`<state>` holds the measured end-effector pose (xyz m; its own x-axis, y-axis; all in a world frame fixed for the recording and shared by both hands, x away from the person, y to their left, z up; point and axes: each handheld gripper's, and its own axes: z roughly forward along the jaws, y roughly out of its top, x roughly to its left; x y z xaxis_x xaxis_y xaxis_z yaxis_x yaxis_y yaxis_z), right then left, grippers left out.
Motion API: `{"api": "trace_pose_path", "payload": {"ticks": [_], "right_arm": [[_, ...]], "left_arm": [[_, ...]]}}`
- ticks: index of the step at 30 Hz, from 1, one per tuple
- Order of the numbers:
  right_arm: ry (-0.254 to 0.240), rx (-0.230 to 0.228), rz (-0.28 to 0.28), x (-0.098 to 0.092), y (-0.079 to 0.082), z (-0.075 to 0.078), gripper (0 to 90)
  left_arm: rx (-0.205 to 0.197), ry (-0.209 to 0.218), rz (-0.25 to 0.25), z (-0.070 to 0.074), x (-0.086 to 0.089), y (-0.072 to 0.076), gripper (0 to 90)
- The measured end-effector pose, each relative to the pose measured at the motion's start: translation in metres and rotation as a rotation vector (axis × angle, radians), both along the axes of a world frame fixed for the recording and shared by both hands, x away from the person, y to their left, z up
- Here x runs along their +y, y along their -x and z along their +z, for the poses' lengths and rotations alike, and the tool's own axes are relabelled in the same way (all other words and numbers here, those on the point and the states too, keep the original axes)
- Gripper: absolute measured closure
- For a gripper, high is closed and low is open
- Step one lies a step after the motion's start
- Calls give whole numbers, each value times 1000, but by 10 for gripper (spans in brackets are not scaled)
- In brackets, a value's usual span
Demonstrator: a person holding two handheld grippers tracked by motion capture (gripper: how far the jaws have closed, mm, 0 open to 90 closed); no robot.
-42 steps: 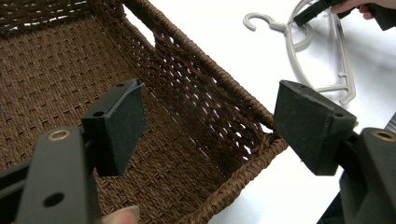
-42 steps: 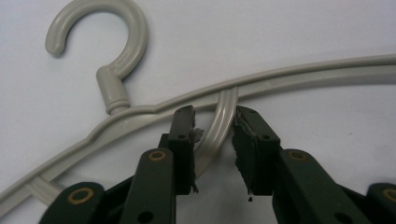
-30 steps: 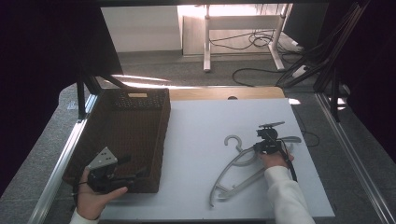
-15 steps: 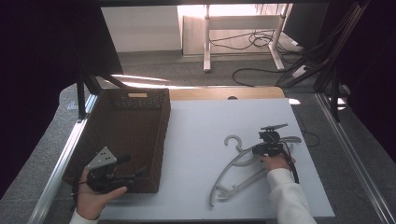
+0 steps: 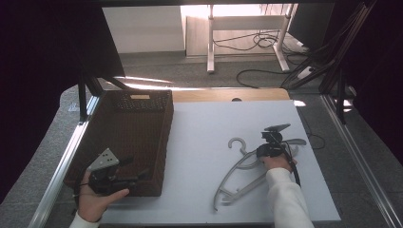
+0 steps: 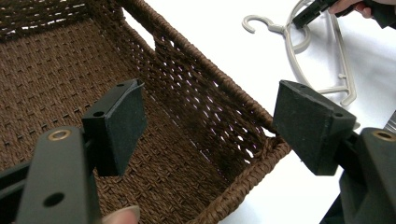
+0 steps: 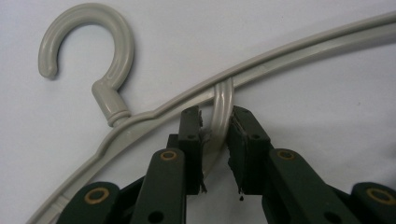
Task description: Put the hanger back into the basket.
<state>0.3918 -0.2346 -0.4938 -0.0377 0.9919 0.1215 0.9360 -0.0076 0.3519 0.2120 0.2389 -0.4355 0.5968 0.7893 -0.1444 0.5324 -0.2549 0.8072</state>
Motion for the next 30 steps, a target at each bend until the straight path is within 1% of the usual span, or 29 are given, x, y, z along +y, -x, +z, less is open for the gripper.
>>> {"api": "trace_pose_path", "payload": {"ticks": [4,6,9,15,17,21,22,25,26,30], "right_arm": [[-30,10,-12,-4,-2,0,772],[-37,12,-10,-5,-3,0,774],[-42,15,-9,-6,-4,0,775],[-45,21,17,-8,-5,1,775],[-47,24,18,-8,-6,1,776],[-57,22,19,-10,-6,0,784],[-63,19,12,-11,-7,1,799],[-60,11,21,-11,-7,1,820],[-49,4,36,-10,-6,1,821],[-73,6,51,-12,-6,1,822]], "left_arm": [[1,-1,1,0,0,-1,251],[2,-2,1,-1,-1,-1,251],[3,-3,1,-1,-1,-2,251],[6,-5,3,-1,-1,-1,251],[7,-8,2,-2,-1,-2,251],[6,-7,4,-1,0,-1,251],[4,-7,5,-1,0,-1,251],[5,-6,7,-1,1,-2,251],[6,-5,9,-2,1,-2,251],[5,-6,9,-2,1,-2,251]]}}
